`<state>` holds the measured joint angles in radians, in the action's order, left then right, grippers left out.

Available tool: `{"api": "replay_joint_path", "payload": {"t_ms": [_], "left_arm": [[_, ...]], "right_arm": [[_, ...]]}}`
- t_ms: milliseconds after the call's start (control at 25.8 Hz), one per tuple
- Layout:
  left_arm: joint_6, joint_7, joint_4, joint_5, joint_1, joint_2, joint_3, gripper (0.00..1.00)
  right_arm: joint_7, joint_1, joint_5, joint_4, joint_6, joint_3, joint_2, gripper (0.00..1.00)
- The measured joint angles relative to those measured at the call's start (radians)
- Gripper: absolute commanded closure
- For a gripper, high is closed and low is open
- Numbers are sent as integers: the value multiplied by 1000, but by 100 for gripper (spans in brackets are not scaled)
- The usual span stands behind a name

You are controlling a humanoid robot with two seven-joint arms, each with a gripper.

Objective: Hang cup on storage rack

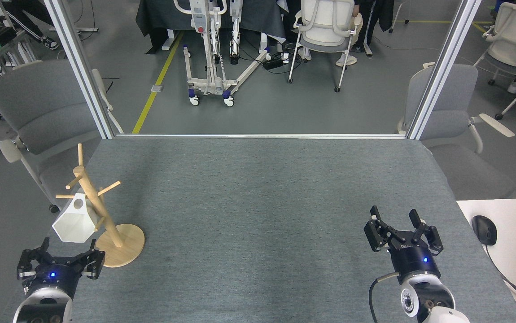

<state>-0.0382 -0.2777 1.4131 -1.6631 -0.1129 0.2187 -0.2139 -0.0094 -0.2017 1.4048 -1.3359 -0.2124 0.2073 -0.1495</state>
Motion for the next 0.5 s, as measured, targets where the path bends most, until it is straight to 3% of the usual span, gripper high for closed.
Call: {"api": "replay_joint_path", "payload": {"t_ms": [271,504], "left_arm": [[-1,89,-24,0,63,-58,5,1],[-2,146,-56,0,86,-195,72,1]], "right_arm": [[2,4,1,1,-1,1,-42,0],[-2,-1,1,-6,-16,-6,-56,0]]}}
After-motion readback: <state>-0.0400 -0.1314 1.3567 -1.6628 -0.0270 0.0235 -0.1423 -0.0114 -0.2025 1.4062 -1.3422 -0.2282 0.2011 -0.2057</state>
